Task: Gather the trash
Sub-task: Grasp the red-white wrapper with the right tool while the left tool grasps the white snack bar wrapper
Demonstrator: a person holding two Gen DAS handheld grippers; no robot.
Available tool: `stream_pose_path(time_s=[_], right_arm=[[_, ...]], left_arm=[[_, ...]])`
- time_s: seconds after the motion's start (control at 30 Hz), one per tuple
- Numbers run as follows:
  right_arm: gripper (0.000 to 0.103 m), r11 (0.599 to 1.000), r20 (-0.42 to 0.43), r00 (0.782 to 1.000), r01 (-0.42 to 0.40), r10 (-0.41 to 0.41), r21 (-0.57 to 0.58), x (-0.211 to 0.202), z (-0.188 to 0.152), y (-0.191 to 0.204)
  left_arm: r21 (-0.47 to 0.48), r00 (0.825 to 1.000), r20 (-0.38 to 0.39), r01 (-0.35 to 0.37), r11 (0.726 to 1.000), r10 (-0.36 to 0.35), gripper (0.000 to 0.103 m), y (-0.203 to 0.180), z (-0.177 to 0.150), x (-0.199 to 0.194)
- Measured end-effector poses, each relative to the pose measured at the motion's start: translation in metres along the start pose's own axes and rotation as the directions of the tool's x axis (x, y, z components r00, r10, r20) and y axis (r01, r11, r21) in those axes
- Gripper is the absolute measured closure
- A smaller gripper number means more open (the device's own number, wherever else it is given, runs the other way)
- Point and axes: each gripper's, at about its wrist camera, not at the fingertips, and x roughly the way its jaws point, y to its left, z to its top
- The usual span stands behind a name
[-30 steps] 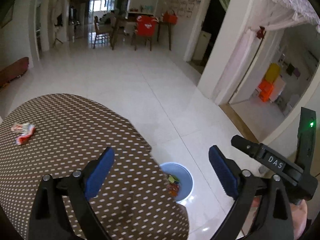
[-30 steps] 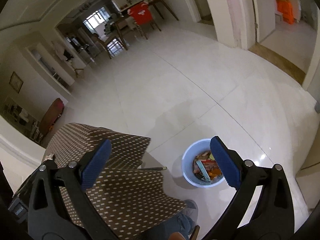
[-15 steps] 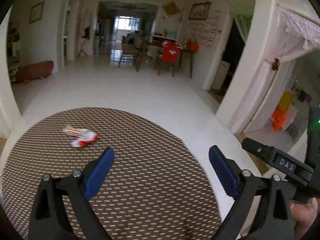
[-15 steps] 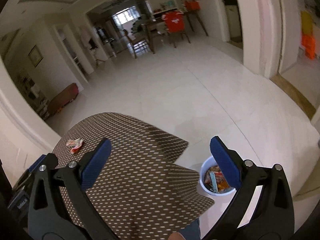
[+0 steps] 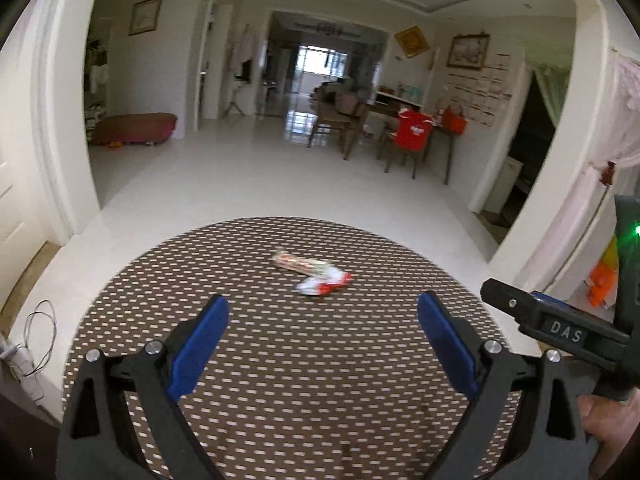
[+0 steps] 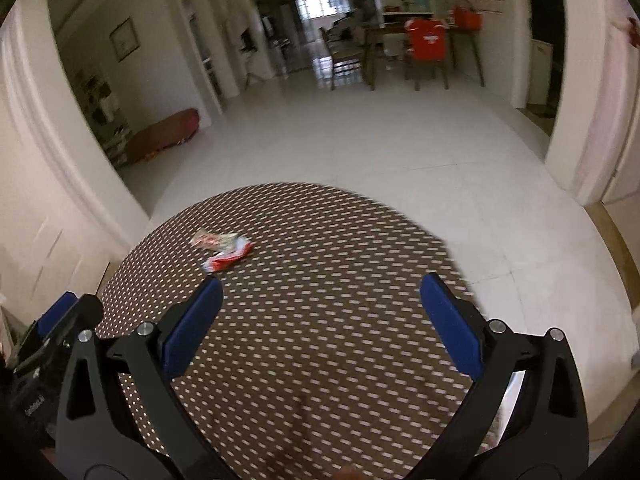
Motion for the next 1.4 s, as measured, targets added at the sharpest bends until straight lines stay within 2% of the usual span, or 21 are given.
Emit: stream_pose_path(time_s=[0.13, 0.37, 0.53, 0.57, 0.6, 0.67, 0.7, 0.77, 0.83, 1.03, 1.17, 1.27, 1.37, 1.4], right_arm=[[0.006, 0.999, -0.043, 0.999, -0.012, 0.011, -0.04, 0.031, -0.002, 0.032], [0.007, 0.992, -0.119, 0.992, -0.058, 0.045, -0.113, 0.1, -0.002, 0.089], [0.017, 0.985, -0.163, 0.985, -0.076, 0.051, -0.152, 0.144, -0.002, 0.116], [0.024, 0.984, -0.175, 0.984, -0.073, 0.045, -0.161, 0.155, -0.002, 0.12], [0.037, 0.984, -0.186, 0.982, -0.073, 0.042, -0.162, 0.164, -0.004, 0.123], [0.057, 0.985, -0.208, 0.977, -0.073, 0.039, -0.158, 0.18, -0.007, 0.125], [0.067, 0.982, -0.184, 0.982, -0.067, 0.034, -0.175, 0.18, -0.008, 0.127], [0.074, 0.979, -0.181, 0.983, -0.076, 0.042, -0.187, 0.181, -0.009, 0.126], [0.075, 0.98, -0.186, 0.981, -0.096, 0.062, -0.177, 0.178, -0.01, 0.118], [0.078, 0.987, -0.176, 0.982, -0.096, 0.072, -0.131, 0.167, -0.007, 0.075], [0.078, 0.992, -0.159, 0.984, -0.092, 0.077, -0.087, 0.157, 0.001, 0.044], [0.078, 0.995, -0.144, 0.986, -0.09, 0.082, -0.051, 0.15, 0.005, 0.026], [0.078, 0.995, -0.13, 0.988, -0.091, 0.087, -0.025, 0.143, 0.005, 0.016], [0.078, 0.996, -0.126, 0.988, -0.093, 0.09, -0.019, 0.14, 0.004, 0.013]], left_arm=[[-0.011, 0.999, -0.003, -0.045, 0.999, 0.045, 0.01, 0.027, -0.002, 0.01], [-0.058, 0.995, -0.052, -0.087, 0.995, 0.084, 0.01, 0.067, -0.009, 0.036], [-0.08, 0.991, -0.082, -0.111, 0.991, 0.105, 0.01, 0.088, -0.009, 0.057], [-0.081, 0.991, -0.085, -0.114, 0.99, 0.107, 0.01, 0.089, -0.009, 0.06], [-0.079, 0.99, -0.089, -0.117, 0.99, 0.11, 0.01, 0.089, -0.009, 0.063], [-0.071, 0.989, -0.098, -0.121, 0.99, 0.114, 0.01, 0.089, -0.008, 0.072], [-0.066, 0.988, -0.102, -0.121, 0.991, 0.114, 0.01, 0.088, -0.008, 0.077], [-0.053, 0.988, -0.11, -0.115, 0.992, 0.108, 0.01, 0.087, -0.006, 0.088], [-0.032, 0.988, -0.113, -0.108, 0.994, 0.103, 0.01, 0.083, -0.003, 0.098], [0.068, 0.986, -0.152, -0.052, 0.996, 0.062, 0.01, 0.059, 0.013, 0.148], [0.205, 0.983, -0.169, -0.031, 0.978, 0.067, 0.01, 0.039, 0.024, 0.182], [0.334, 0.977, -0.2, -0.008, 0.943, 0.079, 0.01, 0.024, 0.024, 0.207], [0.467, 0.97, -0.227, 0.033, 0.884, 0.083, 0.012, 0.005, 0.016, 0.225], [0.485, 0.97, -0.237, 0.067, 0.872, 0.057, 0.026, 0.0, 0.015, 0.225]])
